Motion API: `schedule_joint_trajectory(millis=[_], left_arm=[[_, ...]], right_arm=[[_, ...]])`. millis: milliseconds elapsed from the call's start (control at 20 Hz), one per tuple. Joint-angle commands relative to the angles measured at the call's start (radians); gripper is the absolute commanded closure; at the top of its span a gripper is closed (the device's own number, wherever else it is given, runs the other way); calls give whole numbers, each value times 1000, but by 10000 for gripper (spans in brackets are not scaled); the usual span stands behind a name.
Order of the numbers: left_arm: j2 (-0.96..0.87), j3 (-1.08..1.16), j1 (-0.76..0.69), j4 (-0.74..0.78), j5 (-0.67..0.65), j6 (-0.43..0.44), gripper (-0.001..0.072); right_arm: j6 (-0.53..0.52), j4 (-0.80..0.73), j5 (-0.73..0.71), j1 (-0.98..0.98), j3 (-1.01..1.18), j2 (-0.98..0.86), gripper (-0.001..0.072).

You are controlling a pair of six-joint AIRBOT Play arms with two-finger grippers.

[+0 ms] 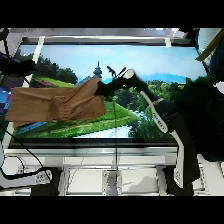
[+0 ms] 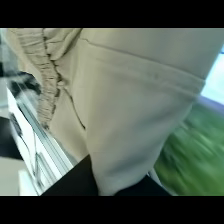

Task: Fold the clothes and pants, and hang the long-sleeved shirts on hangers.

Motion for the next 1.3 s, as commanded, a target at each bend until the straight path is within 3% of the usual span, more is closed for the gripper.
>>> schedule_joint_trajectory(millis=[0,200,300,550,800,950,1250], left_arm=[[2,0,-35,-1,-79,0,699],[0,-77,-183,0,-98,1,699],[-2,-205,-284,0,-39,0,699],[-3,-523,-515,-39,272,0,700],[-106,-548,-686,-201,586,0,700],[-193,-539,-715,-243,595,-1,699],[-208,-534,-658,-239,568,0,699]], right_arm=[[83,-172,214,-106,28,105,680],[93,-266,348,-220,28,213,680],[93,-267,382,-266,28,243,680],[89,-228,375,-316,29,264,680],[117,-88,246,-280,29,266,680],[117,0,161,-252,29,267,680],[95,16,48,-128,31,289,680]])
